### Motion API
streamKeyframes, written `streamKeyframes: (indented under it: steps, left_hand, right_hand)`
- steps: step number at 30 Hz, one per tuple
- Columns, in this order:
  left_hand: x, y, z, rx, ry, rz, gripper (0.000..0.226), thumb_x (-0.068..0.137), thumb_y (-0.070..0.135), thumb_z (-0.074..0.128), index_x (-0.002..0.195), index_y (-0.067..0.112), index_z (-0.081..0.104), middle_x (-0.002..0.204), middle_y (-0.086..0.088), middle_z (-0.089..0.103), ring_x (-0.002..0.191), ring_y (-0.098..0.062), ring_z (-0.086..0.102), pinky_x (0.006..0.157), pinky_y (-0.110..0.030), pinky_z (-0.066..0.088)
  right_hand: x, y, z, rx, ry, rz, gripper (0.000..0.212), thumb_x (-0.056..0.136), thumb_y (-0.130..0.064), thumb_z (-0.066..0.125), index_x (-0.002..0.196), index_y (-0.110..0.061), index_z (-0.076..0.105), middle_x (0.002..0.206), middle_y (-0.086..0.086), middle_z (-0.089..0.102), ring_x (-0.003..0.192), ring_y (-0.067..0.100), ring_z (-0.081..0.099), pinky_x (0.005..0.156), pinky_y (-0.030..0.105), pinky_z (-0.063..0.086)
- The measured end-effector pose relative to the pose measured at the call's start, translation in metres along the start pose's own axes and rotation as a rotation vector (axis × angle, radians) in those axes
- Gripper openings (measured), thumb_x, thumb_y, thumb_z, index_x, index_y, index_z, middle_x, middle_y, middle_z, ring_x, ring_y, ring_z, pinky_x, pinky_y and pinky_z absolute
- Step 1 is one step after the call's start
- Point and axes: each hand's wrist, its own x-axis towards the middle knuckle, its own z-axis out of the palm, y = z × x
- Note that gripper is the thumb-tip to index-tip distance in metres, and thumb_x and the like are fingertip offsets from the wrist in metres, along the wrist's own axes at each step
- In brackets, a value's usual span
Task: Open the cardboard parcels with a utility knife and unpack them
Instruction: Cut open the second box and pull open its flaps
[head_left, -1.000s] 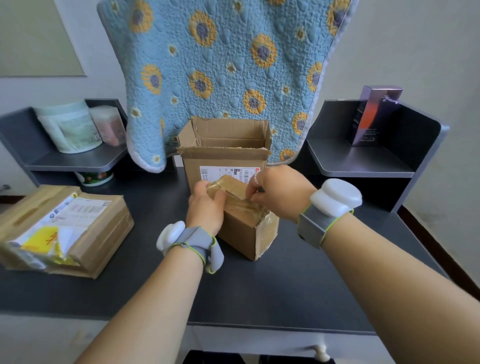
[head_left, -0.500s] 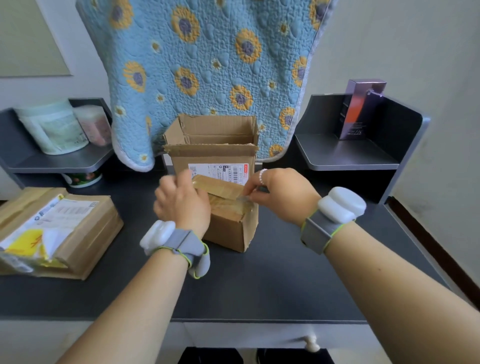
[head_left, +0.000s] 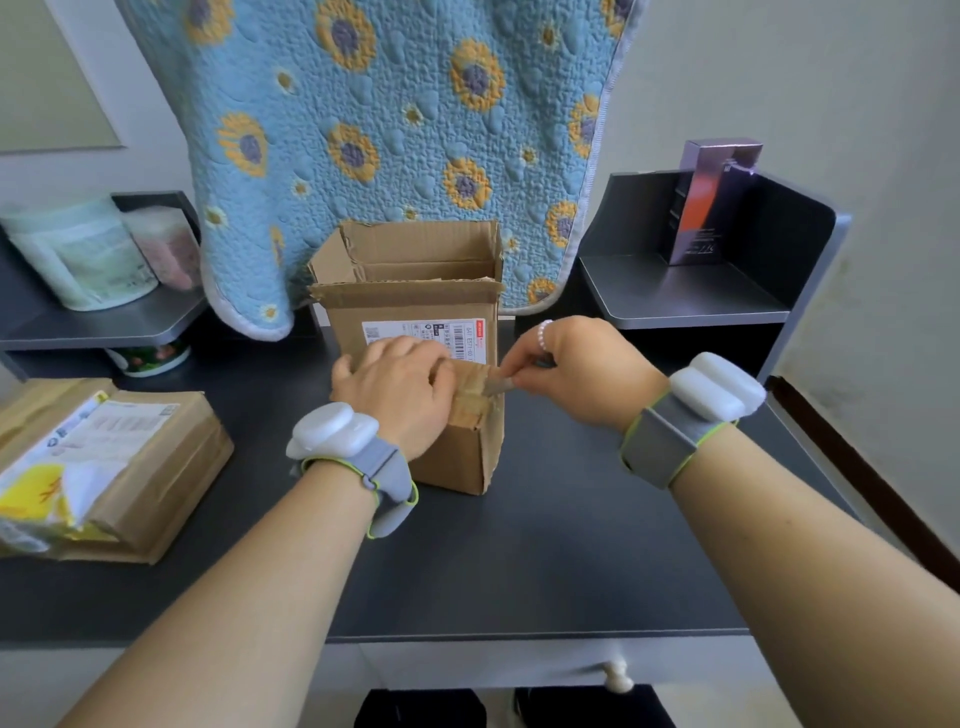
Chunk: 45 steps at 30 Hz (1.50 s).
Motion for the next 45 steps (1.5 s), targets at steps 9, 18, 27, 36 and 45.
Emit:
streamKeyframes:
  steps: [9,18,27,36,45]
  left_hand:
    - [0.013,-0.003,-0.023,0.068,-0.336,-0.052,0.081,0.07,0.085,0.008,0.13,0.039,0.04,0.14,0.001,0.039,0.131,-0.027,0.029,0.104,-0.052,0.017]
    - [0.025,-0.006,-0.038,-0.022,-0.557,0.202,0.099,0.058,0.067,0.07,0.14,0.038,0.025,0.144,0.01,0.031,0.135,-0.02,0.026,0.109,-0.041,0.019]
    - [0.019,-0.007,-0.032,-0.07,-0.408,0.189,0.087,0.053,0.069,0.071,0.129,0.041,0.037,0.13,0.014,0.043,0.123,-0.016,0.037,0.097,-0.036,0.025]
    - [0.018,-0.005,-0.032,-0.03,-0.421,0.186,0.089,0.054,0.071,0.069,0.13,0.041,0.034,0.132,0.013,0.039,0.123,-0.017,0.035,0.093,-0.034,0.022]
    - [0.017,-0.003,-0.031,-0.026,-0.424,0.183,0.089,0.054,0.073,0.066,0.131,0.041,0.033,0.134,0.012,0.038,0.125,-0.017,0.034,0.095,-0.035,0.022]
  right_hand:
    - [0.004,0.022,0.015,0.378,0.215,0.211,0.015,0.086,-0.012,0.059,0.082,-0.025,0.065,0.069,-0.004,0.062,0.05,0.008,0.05,0.056,0.023,0.047]
    - [0.015,0.018,0.037,0.533,0.196,0.329,0.013,0.089,-0.013,0.056,0.086,-0.023,0.064,0.067,-0.006,0.061,0.046,0.004,0.051,0.049,0.014,0.041]
    - [0.017,0.014,0.048,0.622,0.21,0.362,0.012,0.089,-0.012,0.056,0.085,-0.021,0.063,0.065,-0.005,0.06,0.046,0.005,0.049,0.037,0.005,0.038]
    - [0.017,0.008,0.051,0.702,0.227,0.375,0.011,0.091,-0.01,0.053,0.09,-0.016,0.063,0.064,-0.005,0.06,0.045,0.006,0.048,0.044,0.01,0.041]
    - [0.01,-0.001,0.054,0.755,0.209,0.389,0.017,0.091,-0.008,0.051,0.081,-0.019,0.06,0.063,-0.003,0.061,0.045,0.006,0.048,0.051,0.017,0.043]
